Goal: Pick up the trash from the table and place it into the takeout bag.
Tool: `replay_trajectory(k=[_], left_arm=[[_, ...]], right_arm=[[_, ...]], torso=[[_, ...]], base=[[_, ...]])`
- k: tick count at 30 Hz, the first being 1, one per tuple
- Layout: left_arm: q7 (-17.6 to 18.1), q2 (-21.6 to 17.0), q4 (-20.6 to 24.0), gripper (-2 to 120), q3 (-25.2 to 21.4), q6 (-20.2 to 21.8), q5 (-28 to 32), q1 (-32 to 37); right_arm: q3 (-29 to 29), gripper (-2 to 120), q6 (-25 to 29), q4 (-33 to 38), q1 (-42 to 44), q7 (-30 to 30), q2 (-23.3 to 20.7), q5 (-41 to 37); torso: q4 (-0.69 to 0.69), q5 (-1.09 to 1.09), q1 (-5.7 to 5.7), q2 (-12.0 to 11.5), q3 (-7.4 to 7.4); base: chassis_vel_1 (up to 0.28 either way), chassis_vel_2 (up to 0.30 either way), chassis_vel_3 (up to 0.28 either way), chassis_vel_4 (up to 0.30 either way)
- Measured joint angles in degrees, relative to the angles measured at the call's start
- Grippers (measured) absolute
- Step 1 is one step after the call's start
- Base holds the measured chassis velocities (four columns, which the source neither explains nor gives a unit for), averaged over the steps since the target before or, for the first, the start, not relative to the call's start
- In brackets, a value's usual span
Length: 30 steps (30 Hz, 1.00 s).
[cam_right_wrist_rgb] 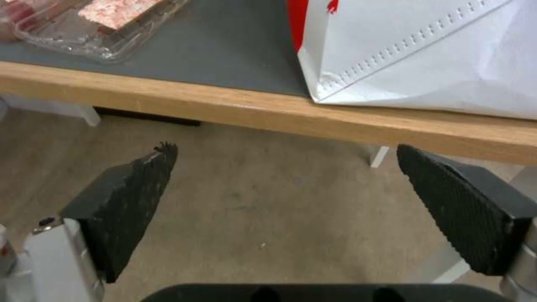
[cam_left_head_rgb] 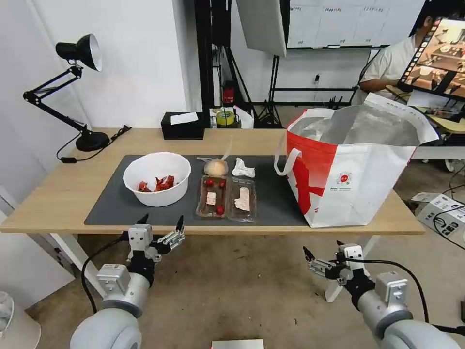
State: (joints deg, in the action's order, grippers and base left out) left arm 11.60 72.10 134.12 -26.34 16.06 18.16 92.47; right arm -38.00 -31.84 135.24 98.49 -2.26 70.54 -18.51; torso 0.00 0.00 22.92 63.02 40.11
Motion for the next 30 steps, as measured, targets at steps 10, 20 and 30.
replay_trajectory(k=[10,20,30], left_arm=[[-0.39,0.33,-0.41,100,0.02,-0.15,-0.69,0.56],[-0.75,0.59,-0.58,100,0.02,-0.28,-1.51,1.23],[-0.89,0.57,-0.66,100,-0.06,-0.4,-1.93,1.53]], right_arm=[[0.84,100,9.8,-0.96,-0.86,-3.49,-0.09,-4.09],[2.81,100,23.02,-3.45,-2.11,-7.48,0.14,-7.92],[3.93,100,23.0,-4.54,-2.44,-6.61,0.19,-7.89]], torso=[[0.0,0.0,0.0,0.0,-0.01],[0.01,0.0,0.0,0.0,-0.01],[0.0,0.0,-0.01,0.0,-0.01]], base=[[0.0,0.0,0.0,0.0],[0.0,0.0,0.0,0.0],[0.0,0.0,0.0,0.0]])
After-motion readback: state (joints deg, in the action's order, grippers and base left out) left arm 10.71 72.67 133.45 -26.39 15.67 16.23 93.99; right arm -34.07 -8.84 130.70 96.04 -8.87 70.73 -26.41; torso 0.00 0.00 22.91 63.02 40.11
